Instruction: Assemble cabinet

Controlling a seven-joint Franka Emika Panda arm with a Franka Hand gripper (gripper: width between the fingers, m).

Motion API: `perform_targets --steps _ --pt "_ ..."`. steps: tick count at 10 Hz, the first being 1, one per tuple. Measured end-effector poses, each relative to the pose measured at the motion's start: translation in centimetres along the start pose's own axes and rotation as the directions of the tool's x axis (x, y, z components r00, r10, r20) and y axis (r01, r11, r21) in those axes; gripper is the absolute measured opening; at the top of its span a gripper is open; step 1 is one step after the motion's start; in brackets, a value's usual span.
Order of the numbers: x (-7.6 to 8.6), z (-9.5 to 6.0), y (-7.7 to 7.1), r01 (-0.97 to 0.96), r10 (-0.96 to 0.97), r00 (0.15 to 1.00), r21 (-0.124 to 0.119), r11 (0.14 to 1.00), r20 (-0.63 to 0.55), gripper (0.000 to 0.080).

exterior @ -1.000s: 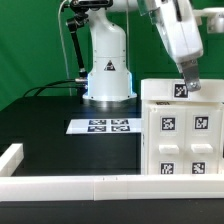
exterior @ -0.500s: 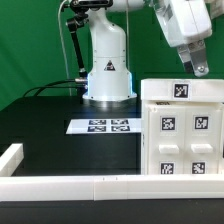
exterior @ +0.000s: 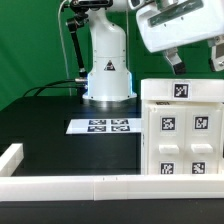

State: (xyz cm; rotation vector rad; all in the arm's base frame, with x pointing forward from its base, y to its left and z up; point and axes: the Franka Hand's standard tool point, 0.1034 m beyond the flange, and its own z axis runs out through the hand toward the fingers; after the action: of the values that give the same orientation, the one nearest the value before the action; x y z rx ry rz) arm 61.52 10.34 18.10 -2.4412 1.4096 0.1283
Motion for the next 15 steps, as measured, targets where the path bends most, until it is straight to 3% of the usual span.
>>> perform_targets --steps 2,6,9,10,15 --pt "-0.34 0.17 -0.12 0.242 -0.242 0.97 -0.025 0.97 0.024 0.0796" --pt "-0.35 0.2 -0.16 0.462 -0.461 0.887 -0.018 0.887 0.031 0.0796" --pt "-0.35 -0.03 -0.26 0.64 -0.64 0.768 -0.011 0.768 0.031 0.0796" --pt "-0.37 -0.19 -0.16 0.797 -0.796 0.604 -0.035 0.603 0.035 0.0796" --pt "-0.24 -0.18 0.05 0.996 -0.994 0.076 -0.057 0.072 0.078 0.0796"
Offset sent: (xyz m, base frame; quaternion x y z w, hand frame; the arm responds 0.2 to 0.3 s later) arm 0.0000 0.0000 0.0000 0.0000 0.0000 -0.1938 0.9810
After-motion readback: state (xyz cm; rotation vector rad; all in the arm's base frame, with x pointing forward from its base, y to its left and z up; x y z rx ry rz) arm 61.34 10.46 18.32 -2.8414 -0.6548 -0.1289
